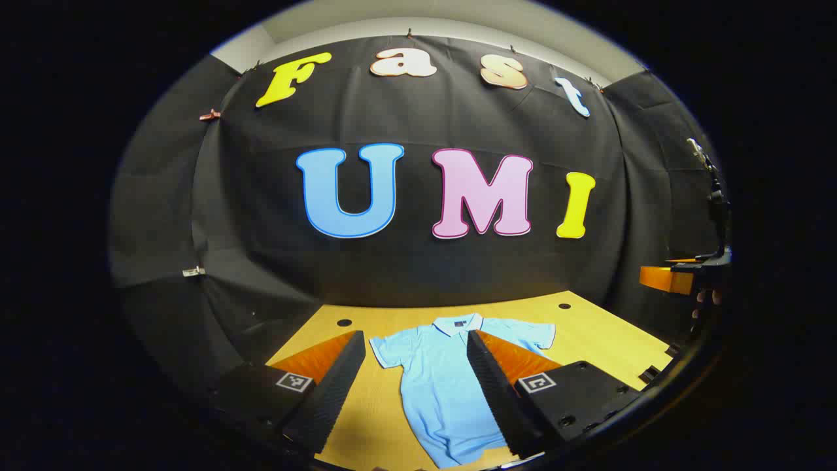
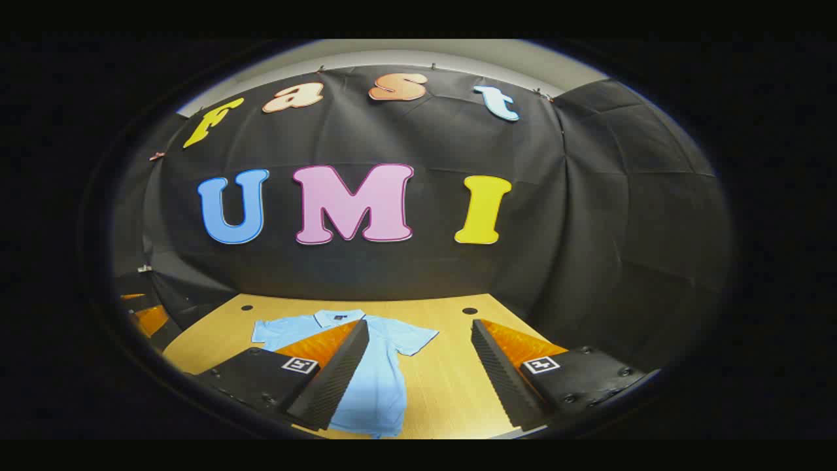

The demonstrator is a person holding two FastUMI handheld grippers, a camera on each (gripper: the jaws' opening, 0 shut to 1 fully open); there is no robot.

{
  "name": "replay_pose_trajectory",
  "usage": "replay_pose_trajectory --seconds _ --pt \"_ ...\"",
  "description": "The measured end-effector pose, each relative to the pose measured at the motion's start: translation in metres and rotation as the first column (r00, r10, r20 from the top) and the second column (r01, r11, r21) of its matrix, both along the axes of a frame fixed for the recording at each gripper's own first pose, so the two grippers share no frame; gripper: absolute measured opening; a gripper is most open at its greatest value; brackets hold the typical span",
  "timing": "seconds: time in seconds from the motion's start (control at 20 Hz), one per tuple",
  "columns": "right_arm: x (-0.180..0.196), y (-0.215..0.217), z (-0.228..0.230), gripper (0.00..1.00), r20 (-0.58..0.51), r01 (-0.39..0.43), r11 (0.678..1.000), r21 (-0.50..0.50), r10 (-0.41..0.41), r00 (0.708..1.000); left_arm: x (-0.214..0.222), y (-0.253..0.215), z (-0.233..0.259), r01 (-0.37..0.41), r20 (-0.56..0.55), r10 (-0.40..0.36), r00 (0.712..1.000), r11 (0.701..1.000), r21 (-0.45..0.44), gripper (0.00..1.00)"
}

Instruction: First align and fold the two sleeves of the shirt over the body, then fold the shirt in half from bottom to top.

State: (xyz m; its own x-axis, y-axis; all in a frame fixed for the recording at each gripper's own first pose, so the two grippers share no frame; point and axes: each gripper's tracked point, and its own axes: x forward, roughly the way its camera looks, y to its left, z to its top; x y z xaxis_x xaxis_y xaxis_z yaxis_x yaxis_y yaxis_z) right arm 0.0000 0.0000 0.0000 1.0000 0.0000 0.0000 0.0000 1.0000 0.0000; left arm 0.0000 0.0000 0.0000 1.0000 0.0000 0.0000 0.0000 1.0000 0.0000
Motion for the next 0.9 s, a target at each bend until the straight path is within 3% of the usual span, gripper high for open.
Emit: replay_pose_trajectory --seconds 0.15,0.35,0.6,0.9 --pt "0.007 0.001 -0.002 0.98 -0.004 -0.012 1.000 -0.006 0.012 1.000 0.005 0.002 0.000 -0.004 -0.007 0.004 1.000 1.000 -0.009 0.98" --pt "0.019 -0.006 -0.006 0.97 -0.023 -0.009 1.000 -0.010 0.009 1.000 0.010 0.015 0.000 -0.075 -0.006 0.075 0.997 0.997 -0.036 0.98" --pt "0.039 -0.013 -0.012 0.97 -0.046 -0.011 1.000 -0.004 0.011 0.999 0.016 0.013 -0.006 -0.088 -0.033 0.087 0.996 0.995 -0.036 0.98" --pt "0.087 -0.016 -0.015 0.97 -0.059 -0.035 0.999 -0.016 0.034 0.998 0.026 0.012 -0.014 -0.130 -0.066 0.128 0.990 0.991 -0.030 0.98"
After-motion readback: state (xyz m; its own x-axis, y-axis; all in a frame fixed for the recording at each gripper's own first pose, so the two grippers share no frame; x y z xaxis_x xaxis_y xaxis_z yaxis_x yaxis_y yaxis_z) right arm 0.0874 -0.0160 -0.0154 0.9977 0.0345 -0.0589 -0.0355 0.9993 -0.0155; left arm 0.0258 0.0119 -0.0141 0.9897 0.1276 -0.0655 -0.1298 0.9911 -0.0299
